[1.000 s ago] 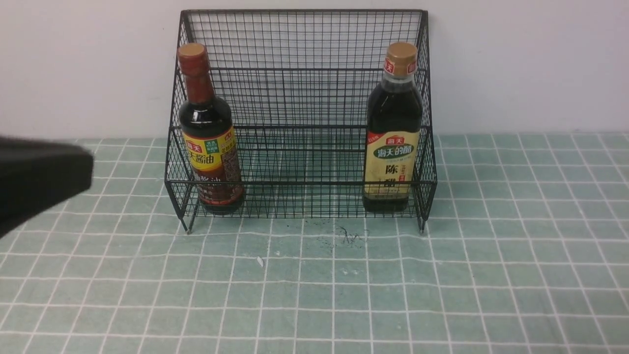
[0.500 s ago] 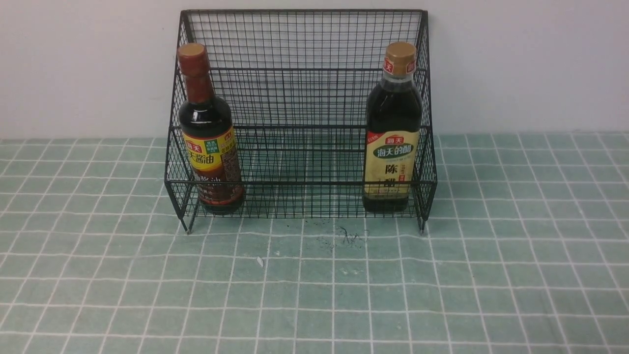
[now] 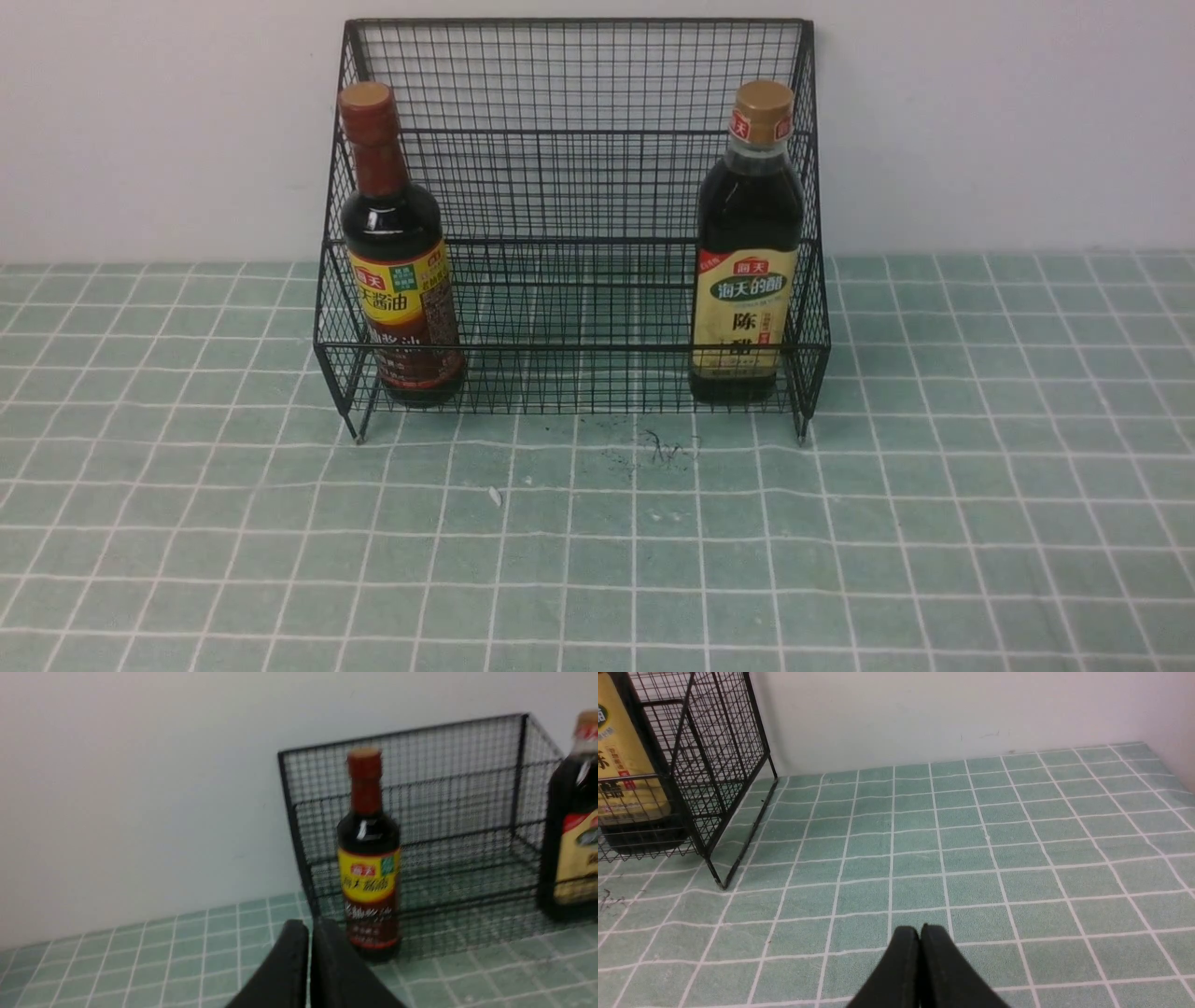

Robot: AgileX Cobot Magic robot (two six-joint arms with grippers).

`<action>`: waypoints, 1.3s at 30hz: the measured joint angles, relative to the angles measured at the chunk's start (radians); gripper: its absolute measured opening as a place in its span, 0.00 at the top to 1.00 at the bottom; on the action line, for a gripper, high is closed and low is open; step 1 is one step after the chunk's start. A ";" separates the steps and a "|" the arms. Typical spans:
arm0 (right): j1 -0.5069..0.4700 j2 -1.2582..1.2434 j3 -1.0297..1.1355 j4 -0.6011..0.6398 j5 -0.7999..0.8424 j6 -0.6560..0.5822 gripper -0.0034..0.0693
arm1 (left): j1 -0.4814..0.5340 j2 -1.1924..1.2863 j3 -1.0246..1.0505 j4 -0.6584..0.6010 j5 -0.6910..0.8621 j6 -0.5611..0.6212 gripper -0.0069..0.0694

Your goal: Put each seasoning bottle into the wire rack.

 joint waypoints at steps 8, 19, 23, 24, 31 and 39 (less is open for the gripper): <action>0.000 0.000 0.000 0.000 0.000 0.000 0.97 | 0.051 -0.176 0.404 0.040 -0.097 -0.011 0.92; 0.000 0.000 0.000 0.000 0.000 0.000 0.97 | 0.057 -0.195 0.462 0.040 -0.061 -0.036 0.92; 0.000 0.000 0.000 0.000 0.000 0.000 0.97 | 0.057 -0.195 0.462 0.040 -0.060 -0.036 0.92; 0.000 0.000 0.000 0.000 0.000 0.000 0.97 | 0.057 -0.195 0.462 0.040 -0.060 -0.036 0.92; 0.000 0.000 0.000 0.000 0.000 0.000 0.97 | 0.057 -0.195 0.462 0.040 -0.060 -0.037 0.92; 0.000 0.000 0.000 0.000 0.000 0.000 0.97 | 0.057 -0.195 0.462 0.040 -0.060 -0.037 0.92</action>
